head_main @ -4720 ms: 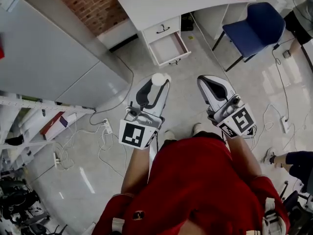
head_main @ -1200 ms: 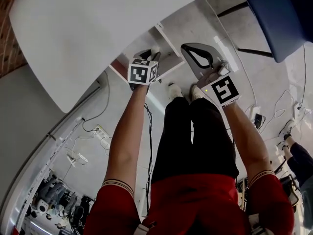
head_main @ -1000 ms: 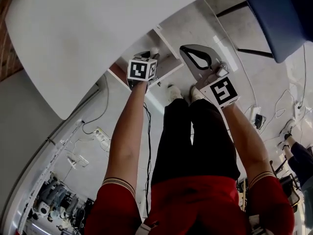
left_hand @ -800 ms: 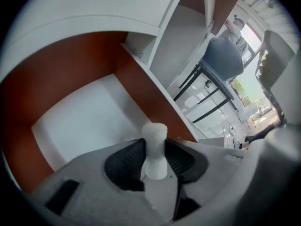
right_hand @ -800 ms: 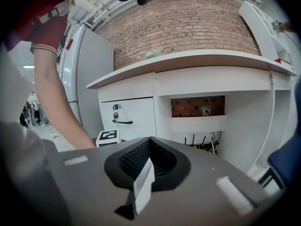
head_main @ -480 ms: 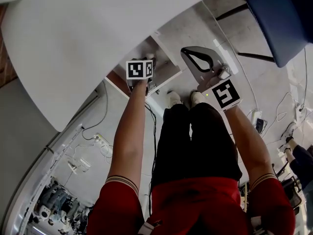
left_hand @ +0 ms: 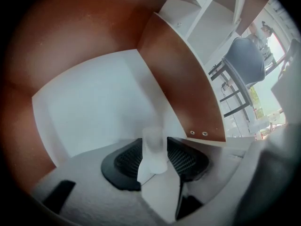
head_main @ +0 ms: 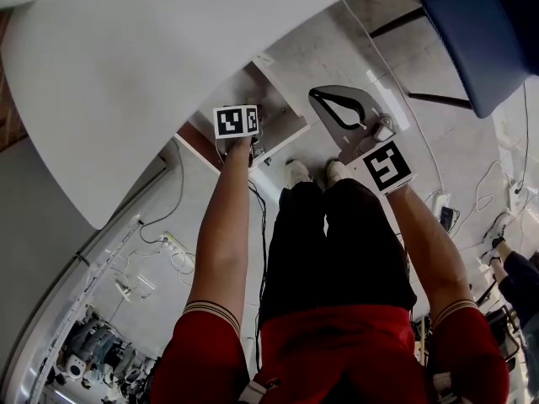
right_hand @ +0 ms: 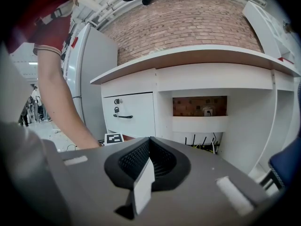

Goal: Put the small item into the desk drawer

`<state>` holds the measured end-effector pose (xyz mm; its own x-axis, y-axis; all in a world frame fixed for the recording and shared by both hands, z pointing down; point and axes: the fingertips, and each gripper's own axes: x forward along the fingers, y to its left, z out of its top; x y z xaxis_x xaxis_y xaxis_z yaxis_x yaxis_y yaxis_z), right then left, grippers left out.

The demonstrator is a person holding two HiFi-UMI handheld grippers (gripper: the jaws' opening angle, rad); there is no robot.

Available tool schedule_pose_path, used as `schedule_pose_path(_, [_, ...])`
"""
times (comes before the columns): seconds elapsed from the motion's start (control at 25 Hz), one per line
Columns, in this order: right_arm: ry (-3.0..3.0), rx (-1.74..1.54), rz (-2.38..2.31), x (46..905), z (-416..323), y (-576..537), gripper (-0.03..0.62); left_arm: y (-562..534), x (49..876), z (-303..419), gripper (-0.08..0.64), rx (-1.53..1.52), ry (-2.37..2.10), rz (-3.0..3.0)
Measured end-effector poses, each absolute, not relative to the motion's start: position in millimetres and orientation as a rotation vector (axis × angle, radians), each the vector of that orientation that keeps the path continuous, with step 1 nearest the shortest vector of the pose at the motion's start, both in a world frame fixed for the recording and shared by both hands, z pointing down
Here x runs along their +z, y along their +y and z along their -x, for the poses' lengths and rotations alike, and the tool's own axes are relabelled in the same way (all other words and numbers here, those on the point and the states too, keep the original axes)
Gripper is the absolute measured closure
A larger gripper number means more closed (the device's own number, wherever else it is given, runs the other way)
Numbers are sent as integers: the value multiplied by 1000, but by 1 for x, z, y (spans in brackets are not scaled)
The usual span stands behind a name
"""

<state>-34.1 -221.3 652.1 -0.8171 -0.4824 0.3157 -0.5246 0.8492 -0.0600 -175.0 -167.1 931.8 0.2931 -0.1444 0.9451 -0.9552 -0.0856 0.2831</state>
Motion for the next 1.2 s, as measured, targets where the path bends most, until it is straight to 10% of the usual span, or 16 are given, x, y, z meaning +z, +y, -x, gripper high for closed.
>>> schedule_pose_path(0.6, [-2753,257,-762,618,30,-213,581,-183,853,165,387,832,-1166,-1613])
schedule_pose_path(1.2, [-2836,309,-783,491,31,-179,581,-173,596,110,473,494,-1384,-2127])
